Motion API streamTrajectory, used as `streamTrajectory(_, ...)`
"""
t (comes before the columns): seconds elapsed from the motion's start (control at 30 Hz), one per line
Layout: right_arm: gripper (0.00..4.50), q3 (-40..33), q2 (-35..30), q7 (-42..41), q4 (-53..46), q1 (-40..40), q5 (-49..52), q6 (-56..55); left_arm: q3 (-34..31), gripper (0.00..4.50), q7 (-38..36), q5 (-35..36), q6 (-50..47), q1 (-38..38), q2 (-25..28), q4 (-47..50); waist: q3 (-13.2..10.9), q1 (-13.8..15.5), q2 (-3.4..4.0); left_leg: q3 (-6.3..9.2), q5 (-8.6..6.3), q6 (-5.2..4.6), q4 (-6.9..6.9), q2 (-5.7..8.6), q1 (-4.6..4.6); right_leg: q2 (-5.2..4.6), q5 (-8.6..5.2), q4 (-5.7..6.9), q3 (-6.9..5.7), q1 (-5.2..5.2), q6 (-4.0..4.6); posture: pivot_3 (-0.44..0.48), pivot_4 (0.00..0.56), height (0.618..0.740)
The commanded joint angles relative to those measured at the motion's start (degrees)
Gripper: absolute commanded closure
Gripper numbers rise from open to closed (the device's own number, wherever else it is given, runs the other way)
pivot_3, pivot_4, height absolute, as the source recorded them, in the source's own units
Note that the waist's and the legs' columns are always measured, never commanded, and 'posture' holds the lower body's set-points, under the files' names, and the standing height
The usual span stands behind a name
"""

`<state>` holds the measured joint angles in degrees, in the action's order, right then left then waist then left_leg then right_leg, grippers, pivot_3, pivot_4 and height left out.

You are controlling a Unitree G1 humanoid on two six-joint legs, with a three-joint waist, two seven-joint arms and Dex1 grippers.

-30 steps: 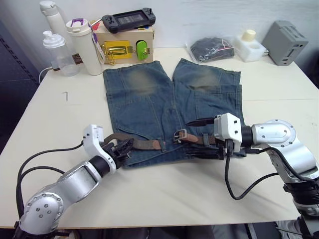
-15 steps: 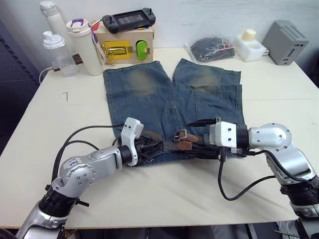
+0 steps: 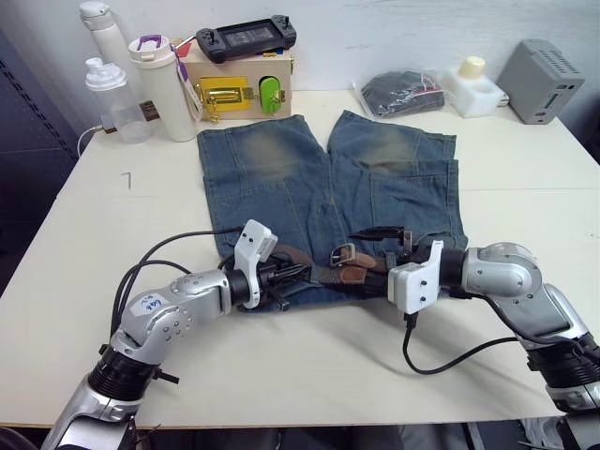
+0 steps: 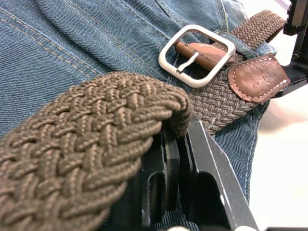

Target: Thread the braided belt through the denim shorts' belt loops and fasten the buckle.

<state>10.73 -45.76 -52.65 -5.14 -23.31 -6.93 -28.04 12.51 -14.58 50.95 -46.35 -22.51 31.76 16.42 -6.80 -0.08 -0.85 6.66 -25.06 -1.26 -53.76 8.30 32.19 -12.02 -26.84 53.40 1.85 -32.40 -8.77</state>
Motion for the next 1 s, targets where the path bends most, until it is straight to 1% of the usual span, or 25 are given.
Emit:
streamTrajectory(0.03,0.07,-1.1,-0.6,1.4,-1.9,0.8,-0.8,-2.2,-1.3,4.50,-1.9,-1.8,-1.5,0.0,-1.5,-0.1,0.0,0.0,0.00,0.00,0.00,0.00,0.00,0.00,0.00,0.00,0.00,0.00,0.00,0.00,0.00,0.000,0.150,0.645)
streamTrajectory(0.07,0.07,-1.0,-0.6,1.4,-2.1,1.0,-0.9,-2.1,-1.6,4.50,-2.2,-2.3,-1.8,0.1,-1.9,-0.1,0.0,0.0,0.00,0.00,0.00,0.00,0.00,0.00,0.00,0.00,0.00,0.00,0.01,0.00,0.00,0.000,0.150,0.645)
streamTrajectory(0.17,0.89,-0.6,-0.7,1.7,-2.9,2.0,-1.7,-2.8,-2.7,4.50,-2.9,-3.5,-2.8,0.1,-3.0,-0.2,0.0,0.0,0.00,0.01,0.00,0.00,-0.01,0.00,0.00,0.02,0.00,0.01,0.01,0.01,0.00,0.000,0.150,0.645)
streamTrajectory(0.33,3.40,0.1,-0.6,2.1,-2.7,3.2,-3.2,-3.3,-4.1,4.50,-4.0,-5.0,-4.2,0.3,-4.4,0.2,0.0,0.0,0.00,0.05,0.00,0.00,-0.02,0.00,0.00,0.05,0.00,0.01,0.01,0.03,0.00,0.000,0.150,0.645)
streamTrajectory(0.37,3.68,0.3,-0.6,2.0,-2.5,3.2,-3.5,-3.5,-4.2,4.50,-4.3,-5.3,-4.4,0.3,-4.6,0.3,0.0,0.0,0.00,0.06,0.00,0.00,-0.02,0.00,0.00,0.06,0.00,0.01,0.00,0.03,-0.01,0.000,0.150,0.645)
streamTrajectory(0.4,4.24,0.4,-0.7,1.9,-2.4,3.1,-3.5,-3.6,-4.4,4.50,-4.5,-5.5,-4.6,0.3,-4.7,0.3,0.0,0.0,0.00,0.06,0.00,0.00,-0.02,0.00,0.00,0.06,0.00,0.01,0.01,0.04,-0.01,0.000,0.150,0.645)
streamTrajectory(0.43,4.43,0.4,-0.6,1.9,-2.5,3.0,-3.6,-3.6,-4.6,4.50,-4.6,-5.8,-4.8,0.4,-4.8,0.4,0.0,-0.1,0.00,0.06,0.00,0.00,-0.02,0.00,0.00,0.07,0.00,0.01,0.01,0.03,-0.01,0.000,0.150,0.645)
streamTrajectory(0.6,4.43,0.6,-0.2,1.5,-3.2,2.4,-3.1,-3.0,-5.6,4.50,-5.5,-7.4,-5.0,0.6,-5.0,0.8,0.0,-0.1,0.00,0.06,0.00,0.01,-0.02,0.00,0.00,0.07,0.00,0.02,0.01,0.03,-0.01,0.000,0.150,0.645)
streamTrajectory(0.67,4.50,0.7,-0.1,1.2,-3.4,2.2,-2.8,-2.2,-7.5,3.63,-4.1,-7.6,-4.3,1.0,-5.7,1.3,0.0,-0.1,0.00,0.06,0.00,0.01,-0.02,0.00,-0.01,0.07,0.00,0.02,0.01,0.02,-0.01,0.000,0.150,0.645)
streamTrajectory(0.7,4.50,0.6,0.0,1.1,-3.4,2.0,-2.6,-1.5,-8.6,3.56,-4.5,-6.9,-4.4,1.6,-5.4,2.4,0.0,-0.1,0.00,0.06,0.00,0.01,-0.01,-0.01,-0.01,0.07,0.00,0.02,0.01,0.02,-0.01,0.000,0.150,0.645)
streamTrajectory(0.73,4.50,0.5,0.0,1.0,-3.5,2.0,-2.4,-1.1,-9.4,3.06,-4.8,-6.5,-4.7,2.1,-5.2,3.4,0.0,-0.2,0.00,0.06,0.00,0.01,-0.01,-0.01,0.00,0.08,0.00,0.02,0.01,0.02,-0.01,0.000,0.150,0.645)
streamTrajectory(0.8,4.50,0.2,-0.2,0.7,-3.6,2.0,-1.9,-0.4,-12.3,2.35,-4.9,-4.4,-5.8,4.0,-4.4,7.0,0.0,-0.3,0.01,0.05,0.00,0.01,0.00,-0.02,0.00,0.08,0.00,0.02,0.02,0.00,-0.01,0.000,0.150,0.645)
streamTrajectory(0.87,4.50,-0.3,-0.4,0.5,-3.8,2.3,-1.0,0.4,-15.2,1.53,-5.1,-2.0,-6.8,7.1,-3.3,11.5,0.0,-0.4,0.01,0.06,0.00,0.01,0.02,-0.03,0.00,0.09,0.00,0.02,0.01,-0.02,-0.01,0.000,0.150,0.645)
streamTrajectory(1.0,4.50,-0.9,-0.7,0.3,-4.2,2.0,-0.1,1.1,-17.0,1.53,-4.6,-2.2,-7.1,13.8,-0.6,18.6,0.0,-0.5,0.01,0.05,0.00,0.02,0.04,-0.04,0.00,0.09,0.00,0.03,0.02,-0.04,0.00,0.000,0.150,0.645)
